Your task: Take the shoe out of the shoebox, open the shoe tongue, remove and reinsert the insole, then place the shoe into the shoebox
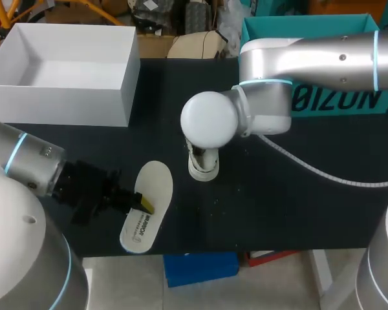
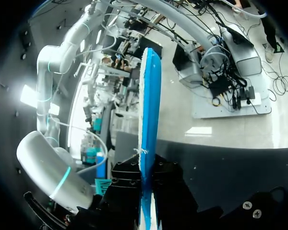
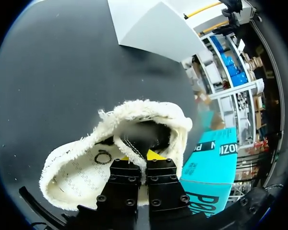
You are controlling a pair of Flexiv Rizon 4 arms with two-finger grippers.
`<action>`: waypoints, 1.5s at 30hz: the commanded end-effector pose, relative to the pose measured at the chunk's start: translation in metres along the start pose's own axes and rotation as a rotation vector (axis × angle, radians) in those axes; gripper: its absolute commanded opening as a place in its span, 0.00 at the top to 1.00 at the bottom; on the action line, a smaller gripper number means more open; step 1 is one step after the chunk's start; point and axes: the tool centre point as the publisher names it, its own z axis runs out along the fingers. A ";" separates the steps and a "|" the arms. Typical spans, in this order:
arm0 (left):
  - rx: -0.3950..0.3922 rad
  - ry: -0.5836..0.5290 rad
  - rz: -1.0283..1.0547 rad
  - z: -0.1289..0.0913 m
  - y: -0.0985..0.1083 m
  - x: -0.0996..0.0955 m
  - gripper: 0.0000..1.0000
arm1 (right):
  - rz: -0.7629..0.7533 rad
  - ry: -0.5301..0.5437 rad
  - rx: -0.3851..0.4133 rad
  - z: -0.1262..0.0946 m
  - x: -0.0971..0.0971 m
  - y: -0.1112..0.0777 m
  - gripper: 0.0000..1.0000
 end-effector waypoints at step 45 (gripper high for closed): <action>-0.004 0.001 0.002 0.001 -0.001 0.000 1.00 | -0.210 0.111 -0.004 0.026 -0.038 0.071 1.00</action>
